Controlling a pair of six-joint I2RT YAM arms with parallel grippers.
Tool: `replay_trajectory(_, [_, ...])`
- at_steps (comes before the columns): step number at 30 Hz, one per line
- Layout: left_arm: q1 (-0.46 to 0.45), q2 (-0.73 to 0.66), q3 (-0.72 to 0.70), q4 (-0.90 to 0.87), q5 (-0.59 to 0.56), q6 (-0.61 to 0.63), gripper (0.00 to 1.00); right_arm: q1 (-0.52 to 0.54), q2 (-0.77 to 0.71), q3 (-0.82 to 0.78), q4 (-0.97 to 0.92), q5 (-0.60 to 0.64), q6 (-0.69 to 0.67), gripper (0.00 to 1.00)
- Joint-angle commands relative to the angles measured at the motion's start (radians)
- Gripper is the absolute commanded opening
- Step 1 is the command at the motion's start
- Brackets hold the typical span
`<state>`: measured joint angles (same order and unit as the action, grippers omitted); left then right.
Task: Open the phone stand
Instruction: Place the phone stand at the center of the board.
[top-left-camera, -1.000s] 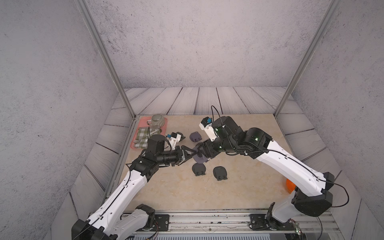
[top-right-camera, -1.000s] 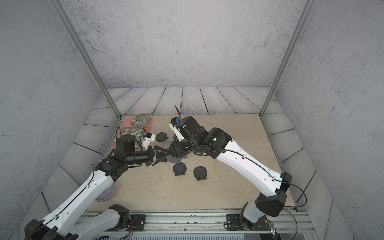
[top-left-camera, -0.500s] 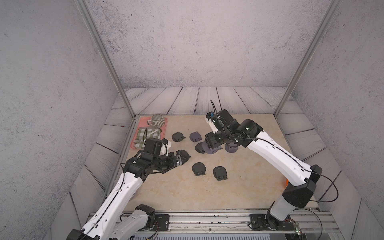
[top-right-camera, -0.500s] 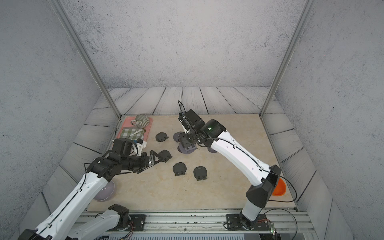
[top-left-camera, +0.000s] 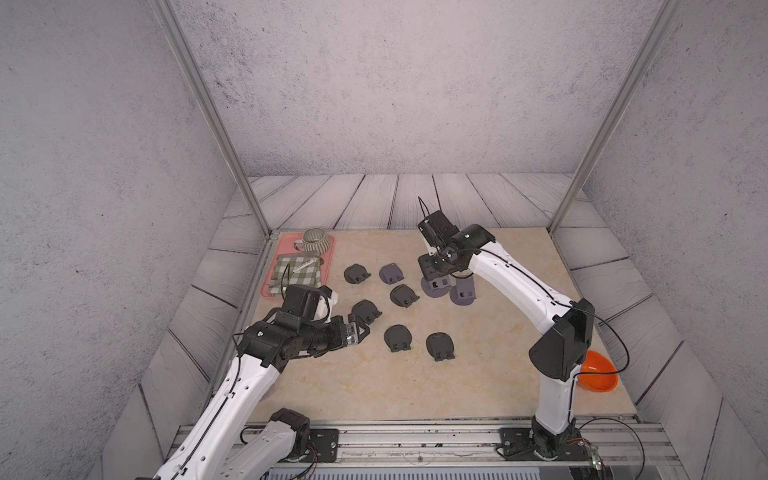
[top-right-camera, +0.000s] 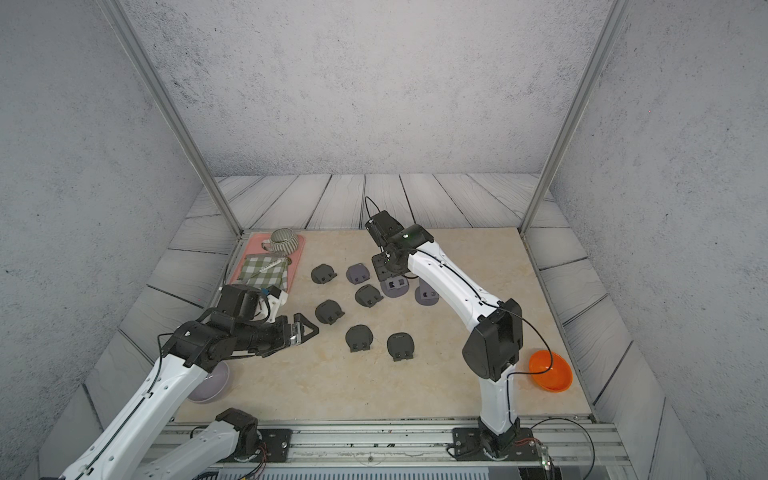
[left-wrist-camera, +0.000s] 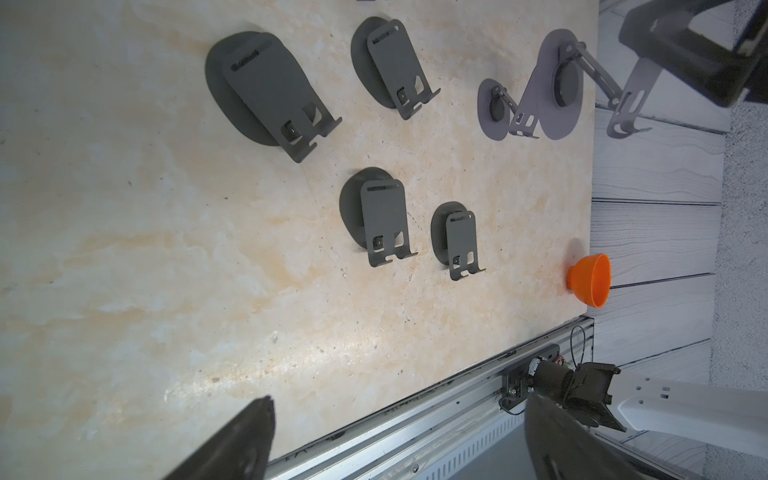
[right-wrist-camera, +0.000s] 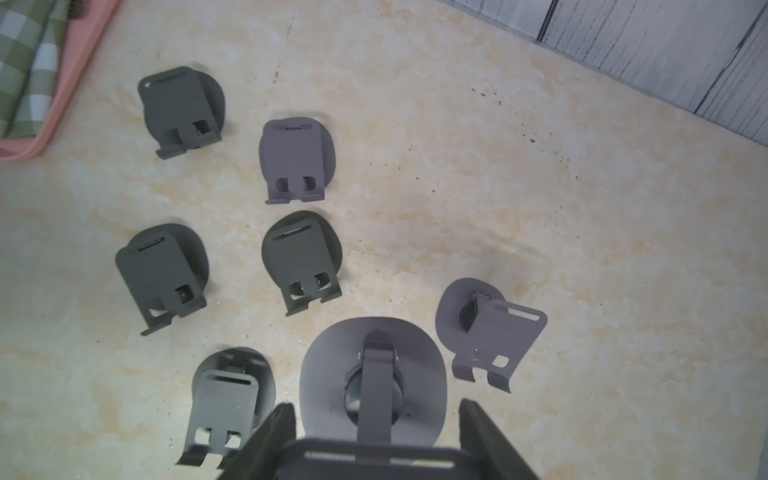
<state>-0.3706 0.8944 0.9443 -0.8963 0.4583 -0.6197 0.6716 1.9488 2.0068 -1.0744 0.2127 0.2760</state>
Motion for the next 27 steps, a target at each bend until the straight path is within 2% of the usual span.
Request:
replay_trajectory(1, [0.006, -0.012, 0.006, -0.034, -0.008, 0.029, 0.98, -0.013, 0.044, 0.053, -0.007, 0.005, -0.001, 0.58])
replay_trajectory(9, [0.006, -0.008, -0.006, -0.035, -0.006, 0.029, 0.98, -0.045, 0.152, 0.073, 0.02, -0.044, 0.01, 0.58])
replay_trajectory(27, [0.006, 0.005, -0.032, -0.016, 0.0, 0.014, 0.98, -0.133, 0.298, 0.084, 0.064, -0.119, 0.019, 0.56])
